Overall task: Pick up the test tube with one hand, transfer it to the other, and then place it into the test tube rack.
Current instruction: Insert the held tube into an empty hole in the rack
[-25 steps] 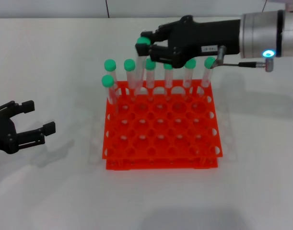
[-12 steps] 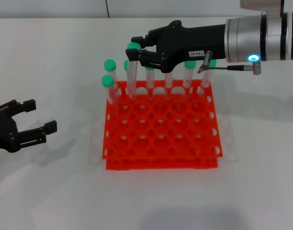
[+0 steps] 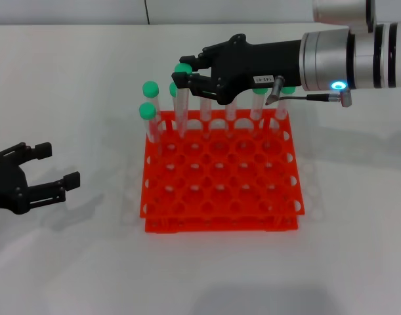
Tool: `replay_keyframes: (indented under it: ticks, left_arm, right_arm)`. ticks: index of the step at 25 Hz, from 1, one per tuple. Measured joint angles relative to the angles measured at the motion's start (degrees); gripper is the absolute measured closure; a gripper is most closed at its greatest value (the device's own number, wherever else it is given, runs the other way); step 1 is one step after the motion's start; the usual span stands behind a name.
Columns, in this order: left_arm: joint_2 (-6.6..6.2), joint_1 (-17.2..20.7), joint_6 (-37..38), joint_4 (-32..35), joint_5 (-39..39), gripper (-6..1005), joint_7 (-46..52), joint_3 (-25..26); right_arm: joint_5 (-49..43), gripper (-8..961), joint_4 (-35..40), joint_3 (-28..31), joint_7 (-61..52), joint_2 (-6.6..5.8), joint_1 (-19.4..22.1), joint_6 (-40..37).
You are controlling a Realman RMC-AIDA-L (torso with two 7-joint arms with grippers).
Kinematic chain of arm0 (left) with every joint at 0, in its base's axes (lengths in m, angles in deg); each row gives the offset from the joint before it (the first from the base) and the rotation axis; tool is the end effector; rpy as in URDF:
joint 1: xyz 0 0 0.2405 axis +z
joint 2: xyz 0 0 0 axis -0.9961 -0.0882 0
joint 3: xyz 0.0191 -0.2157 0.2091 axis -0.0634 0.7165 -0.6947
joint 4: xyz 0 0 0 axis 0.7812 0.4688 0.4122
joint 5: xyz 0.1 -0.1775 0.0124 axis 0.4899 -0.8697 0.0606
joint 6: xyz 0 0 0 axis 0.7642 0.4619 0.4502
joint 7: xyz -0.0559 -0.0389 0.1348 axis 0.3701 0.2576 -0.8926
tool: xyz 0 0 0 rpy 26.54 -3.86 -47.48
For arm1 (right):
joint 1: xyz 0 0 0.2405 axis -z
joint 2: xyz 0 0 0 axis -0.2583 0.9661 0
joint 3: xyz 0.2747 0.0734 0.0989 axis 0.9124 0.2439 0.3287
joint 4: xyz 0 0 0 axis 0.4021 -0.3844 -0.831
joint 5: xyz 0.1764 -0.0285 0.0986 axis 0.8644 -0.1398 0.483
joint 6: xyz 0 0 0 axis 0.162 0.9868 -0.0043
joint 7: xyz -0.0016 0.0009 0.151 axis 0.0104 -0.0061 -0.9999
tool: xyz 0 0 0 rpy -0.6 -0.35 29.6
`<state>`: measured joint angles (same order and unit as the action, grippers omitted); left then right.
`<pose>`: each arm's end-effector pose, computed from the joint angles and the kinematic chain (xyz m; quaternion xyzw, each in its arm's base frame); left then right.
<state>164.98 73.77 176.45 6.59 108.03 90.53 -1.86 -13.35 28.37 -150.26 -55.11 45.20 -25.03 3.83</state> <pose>-0.3692 0.2650 0.0294 -0.9069 -0.2629 -0.2139 0.2503 0.1291 0.4145 -0.0736 -0.9624 0.0837 0.2223 0.1316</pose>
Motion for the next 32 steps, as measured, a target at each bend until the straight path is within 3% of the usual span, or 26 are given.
replay_keyframes:
  ticks: [22,32]
  left_arm:
    - [-0.16,-1.44,0.02,0.00,1.35,106,0.01,0.00]
    - [-0.16,-1.66,-0.08,0.00,1.36,106,0.01,0.00]
  right_arm:
    - [-0.40,551,-2.02,-0.07,-0.09,-0.02,-0.36,0.08]
    - [-0.03,542,-2.63,-4.53,-0.15,0.00,-1.95,3.21]
